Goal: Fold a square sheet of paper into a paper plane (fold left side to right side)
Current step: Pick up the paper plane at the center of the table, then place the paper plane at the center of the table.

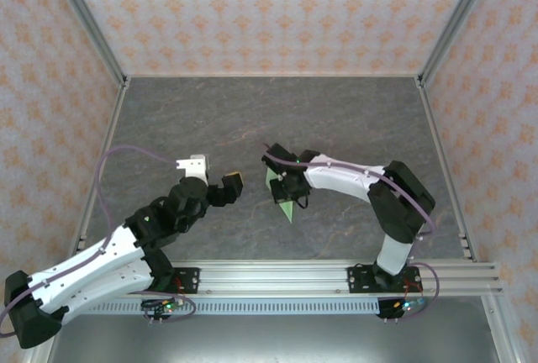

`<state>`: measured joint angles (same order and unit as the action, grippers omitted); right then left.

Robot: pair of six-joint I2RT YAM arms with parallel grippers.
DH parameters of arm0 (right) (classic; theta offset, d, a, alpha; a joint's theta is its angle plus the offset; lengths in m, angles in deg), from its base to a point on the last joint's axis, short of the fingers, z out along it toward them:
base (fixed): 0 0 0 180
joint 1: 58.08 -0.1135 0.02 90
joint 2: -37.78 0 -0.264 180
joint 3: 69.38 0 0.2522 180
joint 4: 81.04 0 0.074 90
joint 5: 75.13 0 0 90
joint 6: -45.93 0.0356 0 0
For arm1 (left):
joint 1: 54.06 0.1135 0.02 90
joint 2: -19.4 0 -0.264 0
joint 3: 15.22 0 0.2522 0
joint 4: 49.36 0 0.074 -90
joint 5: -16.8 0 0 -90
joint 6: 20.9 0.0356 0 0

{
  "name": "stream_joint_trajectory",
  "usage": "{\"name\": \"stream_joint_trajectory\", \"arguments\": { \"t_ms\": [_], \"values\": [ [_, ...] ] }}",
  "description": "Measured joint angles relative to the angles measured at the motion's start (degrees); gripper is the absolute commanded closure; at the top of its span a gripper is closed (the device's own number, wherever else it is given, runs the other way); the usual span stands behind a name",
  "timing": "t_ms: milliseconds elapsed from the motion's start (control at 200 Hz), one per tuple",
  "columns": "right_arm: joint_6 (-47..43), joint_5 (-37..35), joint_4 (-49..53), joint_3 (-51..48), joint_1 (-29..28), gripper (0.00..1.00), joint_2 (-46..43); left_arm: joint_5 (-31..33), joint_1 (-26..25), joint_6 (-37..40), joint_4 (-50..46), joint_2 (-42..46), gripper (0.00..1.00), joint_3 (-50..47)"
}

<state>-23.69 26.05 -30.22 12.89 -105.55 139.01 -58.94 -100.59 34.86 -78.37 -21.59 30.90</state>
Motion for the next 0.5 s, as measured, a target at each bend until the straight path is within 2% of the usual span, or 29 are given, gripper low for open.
{"name": "stream_joint_trajectory", "arguments": {
  "t_ms": [120,240,500],
  "values": [
    [1.05,-1.57,3.13,9.42,4.0,0.91,3.37,-2.23,0.0,1.01,0.0,1.64,0.0,0.0],
    [1.6,-4.87,6.97,19.65,7.74,0.91,10.4,-4.7,0.0,1.7,0.02,2.47,0.0,0.0],
    [1.9,-8.9,14.47,35.36,10.29,0.91,24.28,-9.64,0.0,3.98,0.02,2.49,0.0,0.0]
  ]
}}
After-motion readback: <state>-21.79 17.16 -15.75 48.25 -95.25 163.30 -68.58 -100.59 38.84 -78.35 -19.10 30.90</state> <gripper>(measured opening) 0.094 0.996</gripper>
